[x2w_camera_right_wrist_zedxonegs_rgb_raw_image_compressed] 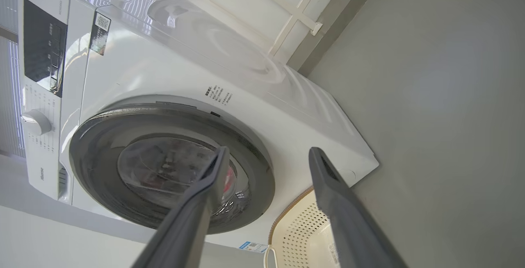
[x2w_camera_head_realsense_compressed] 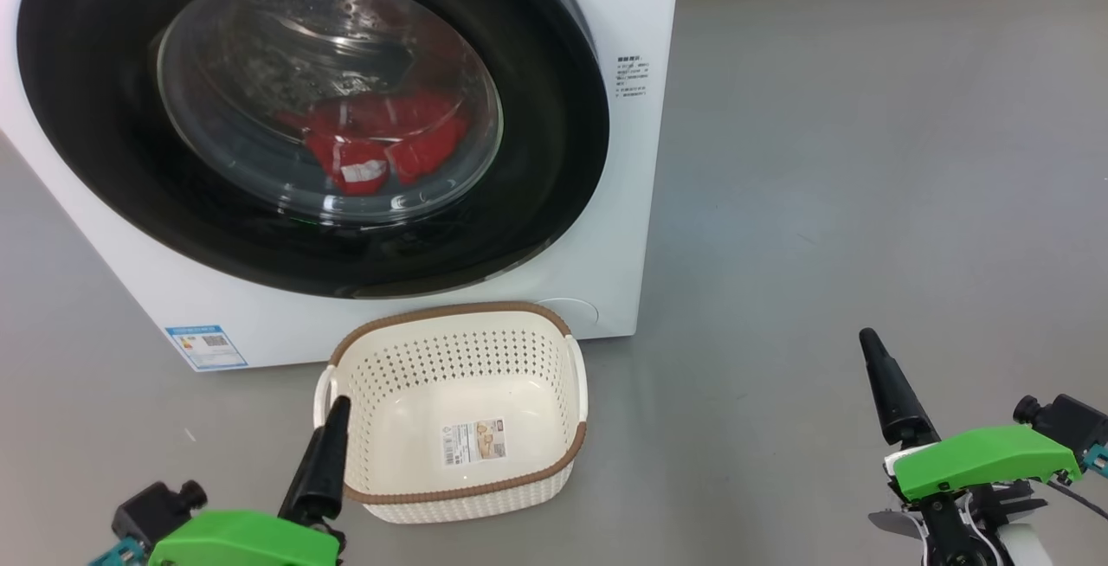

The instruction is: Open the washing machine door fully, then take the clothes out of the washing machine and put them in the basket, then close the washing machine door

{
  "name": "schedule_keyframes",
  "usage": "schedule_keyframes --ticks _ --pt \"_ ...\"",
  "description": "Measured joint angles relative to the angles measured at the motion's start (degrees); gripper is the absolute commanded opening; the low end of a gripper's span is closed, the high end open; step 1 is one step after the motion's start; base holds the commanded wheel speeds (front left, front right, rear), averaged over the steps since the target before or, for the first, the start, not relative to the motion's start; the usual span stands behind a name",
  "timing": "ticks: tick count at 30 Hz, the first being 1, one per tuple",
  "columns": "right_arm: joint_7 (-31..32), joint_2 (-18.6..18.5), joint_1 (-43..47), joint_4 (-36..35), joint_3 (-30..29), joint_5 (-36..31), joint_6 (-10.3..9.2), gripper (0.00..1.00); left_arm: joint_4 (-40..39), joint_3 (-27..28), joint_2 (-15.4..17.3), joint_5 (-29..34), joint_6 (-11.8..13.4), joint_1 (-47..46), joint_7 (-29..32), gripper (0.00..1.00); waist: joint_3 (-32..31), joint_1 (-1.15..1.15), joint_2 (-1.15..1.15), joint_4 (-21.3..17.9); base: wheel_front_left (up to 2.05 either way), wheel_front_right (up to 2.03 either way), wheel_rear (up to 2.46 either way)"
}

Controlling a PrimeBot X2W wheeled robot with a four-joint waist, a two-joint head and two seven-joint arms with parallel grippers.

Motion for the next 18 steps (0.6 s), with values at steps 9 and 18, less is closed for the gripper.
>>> schedule_keyframes --ticks 9,18 --pt "-1.42 -0.11 -0.3 -0.03 -0.3 -8.82 0.0 1.0 1.33 -1.4 0.0 6.76 1.4 -2.05 -1.23 1.0 0.31 0.0 0.0 0.04 0.0 0.0 0.0" --pt "-3.04 -0.18 -2.14 -0.35 -0.59 -15.77 0.0 1.0 2.48 -3.04 0.0 13.49 2.35 -4.02 -3.04 1.0 0.47 0.0 0.0 0.13 0.0 0.0 0.0"
